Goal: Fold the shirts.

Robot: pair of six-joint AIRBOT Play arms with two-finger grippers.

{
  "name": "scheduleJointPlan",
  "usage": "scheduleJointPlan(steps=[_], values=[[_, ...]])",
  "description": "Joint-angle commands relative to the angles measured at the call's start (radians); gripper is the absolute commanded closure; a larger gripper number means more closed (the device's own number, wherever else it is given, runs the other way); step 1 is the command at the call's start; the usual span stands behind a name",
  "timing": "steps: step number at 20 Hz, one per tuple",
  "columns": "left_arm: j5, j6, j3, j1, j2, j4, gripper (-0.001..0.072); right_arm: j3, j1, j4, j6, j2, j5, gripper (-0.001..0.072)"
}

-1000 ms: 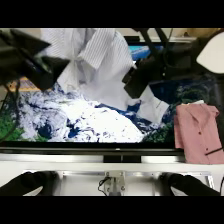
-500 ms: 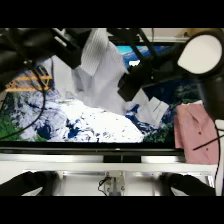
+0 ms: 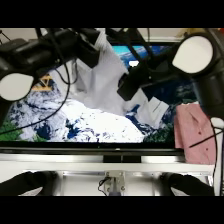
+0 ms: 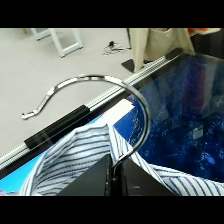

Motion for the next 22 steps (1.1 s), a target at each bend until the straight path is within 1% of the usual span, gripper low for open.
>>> scheduleJointPlan(steps=[1, 2, 3, 4, 7, 11, 12, 13, 14, 15, 18, 19, 20, 21, 22], values=[[0.041, 0.006, 0.001, 0.026, -0.003, -0.001, 0.0655, 0.002, 0.0, -0.013, -0.012, 0.001, -0.017, 0.0643], [0.063, 0.006, 0.002, 0.038, 0.002, -0.001, 0.0655, 0.002, 0.0, -0.013, -0.005, 0.003, -0.035, 0.0521], [0.076, 0.006, 0.005, 0.05, 0.007, -0.001, 0.0655, 0.002, 0.0, -0.013, 0.01, 0.009, -0.064, 0.0297], [0.086, -0.006, 0.005, 0.06, 0.014, -0.001, 0.0655, 0.002, 0.0, -0.013, 0.012, 0.019, -0.105, 0.0241], [0.089, -0.09, 0.005, 0.098, 0.045, -0.001, 0.0656, 0.002, 0.0, -0.012, 0.011, 0.054, -0.236, 0.0241], [0.106, -0.231, 0.005, 0.137, 0.085, -0.002, 0.0656, 0.002, 0.0, -0.011, 0.011, 0.058, -0.276, 0.0241], [0.106, -0.237, 0.005, 0.137, 0.093, -0.002, 0.0656, 0.002, 0.0, -0.005, 0.011, 0.055, -0.295, 0.0243], [0.103, -0.237, 0.005, 0.136, 0.104, -0.002, 0.0656, 0.002, 0.0, 0.009, 0.01, 0.049, -0.322, 0.0328], [0.099, -0.237, 0.005, 0.136, 0.116, -0.01, 0.0656, 0.002, 0.0, 0.022, 0.0, 0.044, -0.35, 0.0478], [0.09, -0.238, 0.004, 0.137, 0.125, -0.013, 0.0656, 0.002, 0.0, 0.026, -0.002, 0.04, -0.381, 0.0657], [0.002, -0.233, 0.004, 0.14, 0.142, -0.012, 0.0649, 0.002, 0.0, 0.052, -0.044, 0.041, -0.452, 0.065], [-0.023, -0.211, 0.004, 0.145, 0.142, -0.012, 0.0533, 0.002, 0.0, 0.057, -0.059, 0.041, -0.462, 0.0651], [-0.033, -0.198, 0.004, 0.147, 0.143, -0.011, 0.026, 0.002, 0.0, 0.059, -0.064, 0.041, -0.467, 0.0652], [-0.031, -0.198, 0.004, 0.151, 0.144, -0.012, 0.0097, 0.002, 0.0, 0.058, -0.064, 0.041, -0.466, 0.0652], [-0.025, -0.198, 0.004, 0.151, 0.148, -0.01, 0.0071, 0.002, 0.0, 0.057, -0.064, 0.041, -0.464, 0.0652]])
